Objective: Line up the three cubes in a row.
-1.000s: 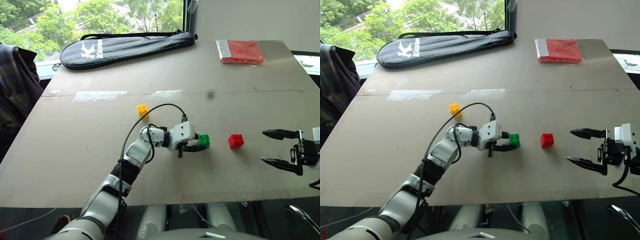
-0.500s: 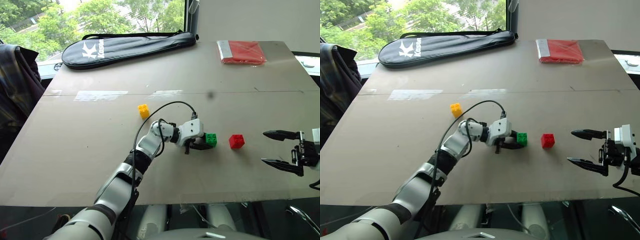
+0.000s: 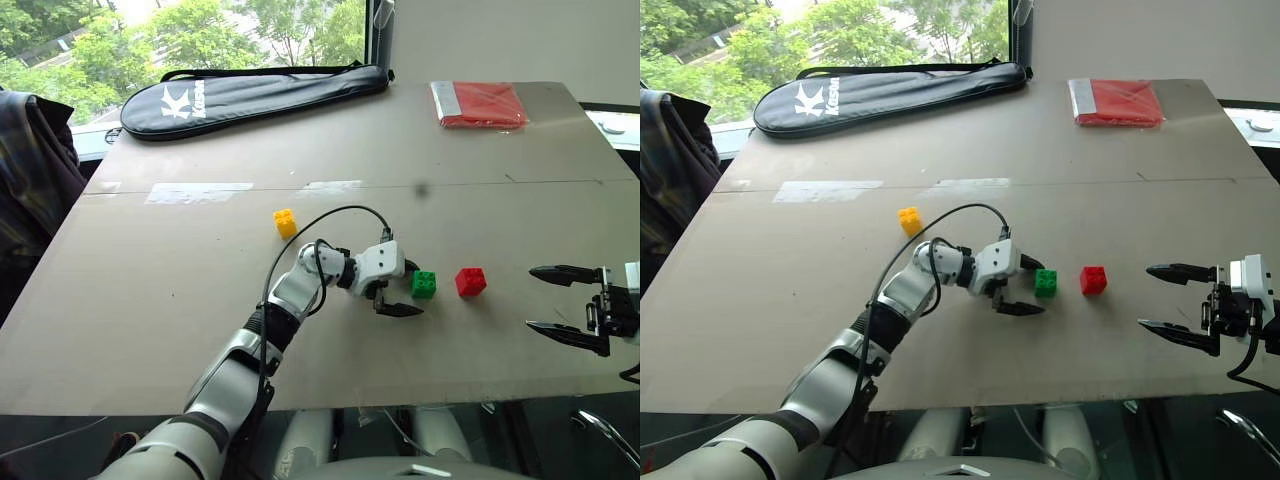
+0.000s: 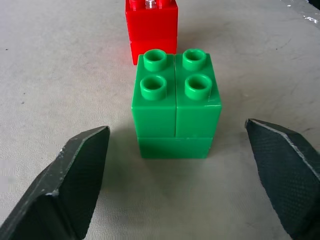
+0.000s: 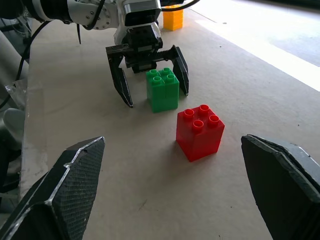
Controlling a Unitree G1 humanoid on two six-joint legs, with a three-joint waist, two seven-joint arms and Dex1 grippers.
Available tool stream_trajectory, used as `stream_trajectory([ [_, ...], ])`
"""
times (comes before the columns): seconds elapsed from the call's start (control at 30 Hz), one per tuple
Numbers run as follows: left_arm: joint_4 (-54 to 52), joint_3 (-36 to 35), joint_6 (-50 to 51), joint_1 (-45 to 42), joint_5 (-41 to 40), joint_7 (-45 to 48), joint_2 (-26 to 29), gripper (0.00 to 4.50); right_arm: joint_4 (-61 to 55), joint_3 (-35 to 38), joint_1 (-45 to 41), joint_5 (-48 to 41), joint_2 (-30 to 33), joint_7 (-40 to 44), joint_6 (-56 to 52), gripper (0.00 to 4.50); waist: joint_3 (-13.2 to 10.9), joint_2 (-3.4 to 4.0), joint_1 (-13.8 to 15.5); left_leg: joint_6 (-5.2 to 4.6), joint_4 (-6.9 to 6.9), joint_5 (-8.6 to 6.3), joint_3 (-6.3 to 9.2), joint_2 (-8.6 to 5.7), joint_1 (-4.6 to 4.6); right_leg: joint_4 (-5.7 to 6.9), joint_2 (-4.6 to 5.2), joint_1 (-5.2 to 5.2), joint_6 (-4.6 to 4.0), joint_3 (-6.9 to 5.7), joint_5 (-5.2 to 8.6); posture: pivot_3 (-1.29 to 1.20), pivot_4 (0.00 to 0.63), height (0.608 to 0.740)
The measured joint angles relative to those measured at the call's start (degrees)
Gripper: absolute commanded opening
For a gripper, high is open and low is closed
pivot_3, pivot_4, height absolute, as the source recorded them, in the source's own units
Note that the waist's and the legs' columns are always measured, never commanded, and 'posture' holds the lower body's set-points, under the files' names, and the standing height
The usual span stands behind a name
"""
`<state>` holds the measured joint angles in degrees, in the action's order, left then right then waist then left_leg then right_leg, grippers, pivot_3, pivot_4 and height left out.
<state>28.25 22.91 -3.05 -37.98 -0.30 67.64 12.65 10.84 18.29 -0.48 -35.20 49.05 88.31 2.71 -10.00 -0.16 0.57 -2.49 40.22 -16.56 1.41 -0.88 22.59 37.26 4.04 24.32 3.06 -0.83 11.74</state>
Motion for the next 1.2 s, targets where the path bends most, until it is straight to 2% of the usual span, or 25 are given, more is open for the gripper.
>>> stream_trajectory([
  [0.13, -10.9, -2.6, 5.1, 5.8, -0.5, -2.4, 5.9, 4.47, 0.2, 0.2, -0.6, -0.6, -0.2, 0.0, -0.3, 4.5, 0.0, 0.0, -0.4, 0.0, 0.0, 0.0, 0.0, 0.05, -0.06, 0.15, 0.0, 0.03, -0.01, 0.03, 0.01, 0.0, 0.15, 0.694],
  [0.27, -24.5, -8.2, 14.1, 15.1, -3.8, -5.6, 11.6, 4.47, -1.1, 0.8, -1.0, -2.7, -1.1, -0.1, -2.2, 4.5, 0.0, 0.02, -0.7, 0.01, 0.0, 0.0, 0.01, 0.05, -0.05, 0.18, 0.07, 0.05, -0.01, 0.04, 0.01, 0.0, 0.15, 0.694],
  [0.37, -33.4, -12.6, 18.7, 20.7, -7.5, -8.5, 12.1, 4.47, -2.8, 1.0, -1.2, -4.3, -1.4, -0.3, -3.8, 4.5, 0.0, 0.02, -0.2, 0.01, 0.02, 0.0, 0.01, 0.03, -0.01, 0.13, 0.13, 0.04, -0.01, 0.05, 0.01, 0.0, 0.15, 0.694],
  [0.43, -40.5, -19.3, 21.9, 26.9, -10.9, -15.1, 10.2, 4.47, -4.1, 1.0, -2.2, -5.6, -1.8, -0.9, -5.4, 4.5, 0.0, 0.02, 0.0, 0.01, 0.02, -0.01, 0.03, 0.05, 0.0, 0.11, 0.42, 0.05, -0.01, 0.1, 0.01, 0.0, 0.15, 0.694],
  [0.53, -44.5, -26.4, 24.2, 31.7, -11.0, -25.8, 7.0, 4.47, -4.9, 1.2, -3.0, -6.3, -2.2, -1.4, -6.9, 4.5, 0.0, 0.02, 0.3, 0.02, 0.02, -0.01, 0.14, 0.04, 0.01, 0.13, 0.41, 0.04, -0.02, 0.05, 0.01, 0.0, 0.15, 0.694],
  [0.6, -44.9, -27.6, 24.9, 32.6, -9.9, -30.0, 5.9, 4.47, -5.0, 1.2, -3.3, -6.3, -2.3, -1.4, -7.3, 4.5, 0.0, 0.01, 0.6, 0.02, 0.02, 0.0, 0.21, 0.0, 0.03, 0.13, 0.4, 0.03, -0.01, 0.0, 0.01, 0.0, 0.15, 0.694],
  [0.63, -45.0, -28.2, 25.8, 32.7, -7.2, -36.8, 3.5, 4.47, -5.1, 1.2, -3.8, -6.3, -2.5, -1.4, -7.6, 4.5, 0.0, 0.01, 1.0, 0.02, 0.03, 0.0, 0.19, -0.08, 0.03, 0.12, 0.16, 0.01, -0.01, -0.06, 0.01, 0.0, 0.15, 0.694],
  [0.73, -45.0, -27.4, 26.6, 32.1, -2.3, -47.6, -1.5, 4.47, -5.2, 1.2, -4.6, -6.3, -2.6, -1.3, -8.0, 4.5, 0.0, -0.05, 1.1, 0.0, 0.08, -0.02, 0.08, -0.14, 0.04, 0.08, 0.19, -0.02, 0.0, -0.01, 0.0, 0.0, 0.15, 0.694],
  [0.83, -44.4, -26.6, 27.1, 30.0, 1.1, -54.7, -4.4, 4.47, -5.3, 1.2, -4.9, -6.3, -2.7, -1.3, -8.6, 4.5, -0.1, -0.11, 1.1, 0.0, 0.07, -0.02, 0.11, -0.12, 0.05, 0.08, 0.17, -0.01, 0.0, -0.04, 0.0, 0.0, 0.15, 0.694],
  [1.0, -38.7, -25.0, 27.7, 26.7, 4.4, -60.4, -5.2, 4.47, -5.3, 1.2, -5.2, -6.3, -2.8, -1.8, -9.0, 4.5, -0.1, -0.1, 1.0, 0.0, 0.07, -0.02, 0.12, -0.06, 0.04, 0.12, 0.1, 0.0, -0.01, -0.08, 0.01, 0.0, 0.15, 0.694],
  [1.2, -31.6, -24.2, 26.0, 22.7, 4.9, -62.7, -5.5, 4.47, -5.3, 1.3, -6.3, -6.3, -4.0, -4.7, -9.0, 4.5, -0.1, -0.11, 0.9, 0.0, 0.07, -0.01, 0.12, -0.07, 0.05, 0.12, 0.12, 0.0, -0.01, -0.08, 0.0, 0.0, 0.15, 0.694],
])
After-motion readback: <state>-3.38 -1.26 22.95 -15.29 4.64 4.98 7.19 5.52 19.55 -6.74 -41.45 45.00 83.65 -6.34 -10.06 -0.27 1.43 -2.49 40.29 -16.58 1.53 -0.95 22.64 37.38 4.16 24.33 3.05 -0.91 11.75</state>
